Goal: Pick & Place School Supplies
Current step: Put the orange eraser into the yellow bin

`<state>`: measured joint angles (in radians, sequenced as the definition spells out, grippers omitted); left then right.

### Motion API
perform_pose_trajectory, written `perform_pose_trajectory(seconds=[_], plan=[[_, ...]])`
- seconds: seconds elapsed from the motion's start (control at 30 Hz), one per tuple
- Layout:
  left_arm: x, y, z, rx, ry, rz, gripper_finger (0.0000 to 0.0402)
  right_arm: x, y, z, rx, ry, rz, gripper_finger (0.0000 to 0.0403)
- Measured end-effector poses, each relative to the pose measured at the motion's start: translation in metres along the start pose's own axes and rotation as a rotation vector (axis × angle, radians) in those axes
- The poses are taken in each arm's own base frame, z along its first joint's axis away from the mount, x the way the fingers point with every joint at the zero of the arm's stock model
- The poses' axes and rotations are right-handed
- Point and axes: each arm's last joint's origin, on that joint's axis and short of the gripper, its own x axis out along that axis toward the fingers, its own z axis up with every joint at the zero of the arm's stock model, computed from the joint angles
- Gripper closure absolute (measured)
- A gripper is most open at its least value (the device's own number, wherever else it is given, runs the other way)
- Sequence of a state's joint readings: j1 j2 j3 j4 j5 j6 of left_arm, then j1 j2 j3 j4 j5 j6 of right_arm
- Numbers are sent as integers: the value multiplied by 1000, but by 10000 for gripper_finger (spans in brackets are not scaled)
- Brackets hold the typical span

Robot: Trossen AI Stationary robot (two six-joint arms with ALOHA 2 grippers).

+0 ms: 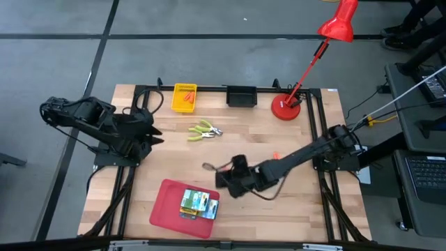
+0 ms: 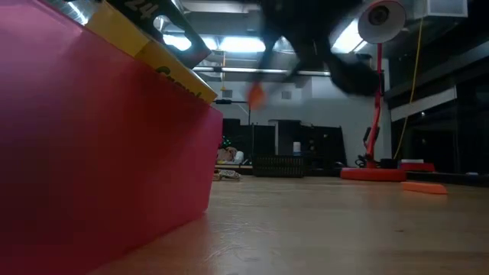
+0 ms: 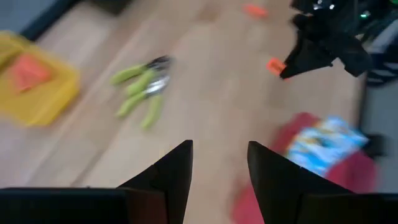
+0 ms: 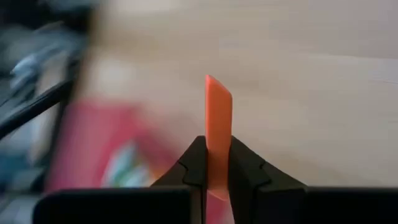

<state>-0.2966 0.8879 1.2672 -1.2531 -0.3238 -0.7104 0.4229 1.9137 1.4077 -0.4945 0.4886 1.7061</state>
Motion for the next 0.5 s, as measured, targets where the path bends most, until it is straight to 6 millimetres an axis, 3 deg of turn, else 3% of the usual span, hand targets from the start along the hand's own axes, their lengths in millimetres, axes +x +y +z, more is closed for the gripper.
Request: perform_pose_trajectory(seconds=[0.17, 0.3, 0.5], plan=[[-7, -9, 6, 48, -51, -190, 252, -55, 57, -10, -239, -42, 295, 369], [-9, -19, 18, 14, -148, -308, 252, -90, 95, 0, -352, -90, 473, 369], [-2, -43, 37, 10, -233, -506, 240, -104, 118, 31, -427, -181, 517, 369]])
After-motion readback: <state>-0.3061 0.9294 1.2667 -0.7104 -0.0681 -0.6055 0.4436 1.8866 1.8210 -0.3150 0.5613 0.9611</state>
